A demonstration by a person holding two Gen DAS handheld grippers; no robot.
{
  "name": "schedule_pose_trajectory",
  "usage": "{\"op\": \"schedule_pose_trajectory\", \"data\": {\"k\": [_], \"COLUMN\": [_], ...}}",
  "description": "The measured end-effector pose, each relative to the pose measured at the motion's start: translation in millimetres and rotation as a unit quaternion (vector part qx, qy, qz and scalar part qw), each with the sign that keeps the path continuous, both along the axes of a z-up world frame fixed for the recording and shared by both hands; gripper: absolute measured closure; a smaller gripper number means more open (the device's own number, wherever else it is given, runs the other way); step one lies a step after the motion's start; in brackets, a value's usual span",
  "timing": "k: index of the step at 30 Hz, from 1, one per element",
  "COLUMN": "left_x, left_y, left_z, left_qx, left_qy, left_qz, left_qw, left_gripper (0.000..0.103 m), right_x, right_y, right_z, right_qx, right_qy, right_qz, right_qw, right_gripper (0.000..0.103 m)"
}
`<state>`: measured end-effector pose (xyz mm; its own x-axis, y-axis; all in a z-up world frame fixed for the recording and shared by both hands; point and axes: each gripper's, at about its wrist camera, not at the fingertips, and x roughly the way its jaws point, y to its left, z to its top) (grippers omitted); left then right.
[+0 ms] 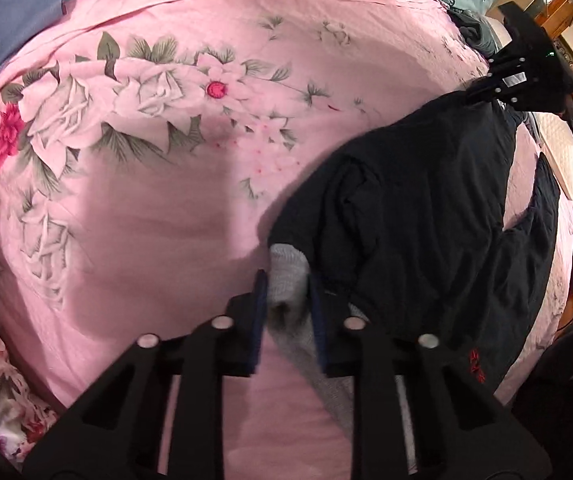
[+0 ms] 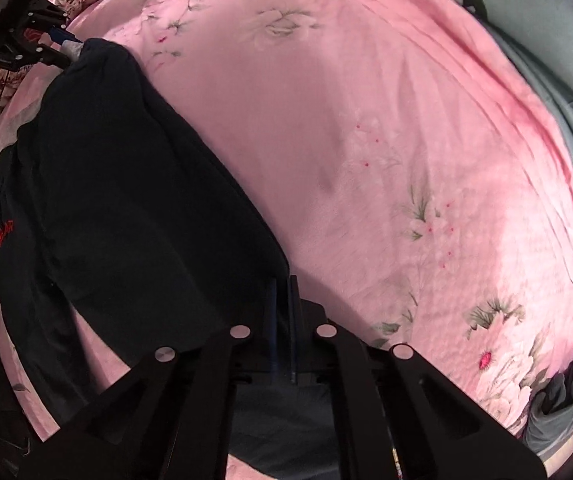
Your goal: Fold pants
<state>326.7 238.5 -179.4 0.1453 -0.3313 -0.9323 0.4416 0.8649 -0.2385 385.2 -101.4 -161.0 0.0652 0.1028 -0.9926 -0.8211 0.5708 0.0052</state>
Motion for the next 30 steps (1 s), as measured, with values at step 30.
{"op": "schedule_pose_trajectory", "data": {"k": [30], "left_x": [-234], "left_y": [-48], "left_z": [36], "left_qx": [0.061], "left_qy": [-0.052], "left_qz": [0.011], "left_qw": [0.9967], "left_gripper": [0.091], "right_x": [-286], "right_y": [-48], "right_z": [38], "right_qx": [0.066], "right_qy": [0.025], "right_qz": [0.044], "right_qw": [0.997], "right_gripper": [0.099]}}
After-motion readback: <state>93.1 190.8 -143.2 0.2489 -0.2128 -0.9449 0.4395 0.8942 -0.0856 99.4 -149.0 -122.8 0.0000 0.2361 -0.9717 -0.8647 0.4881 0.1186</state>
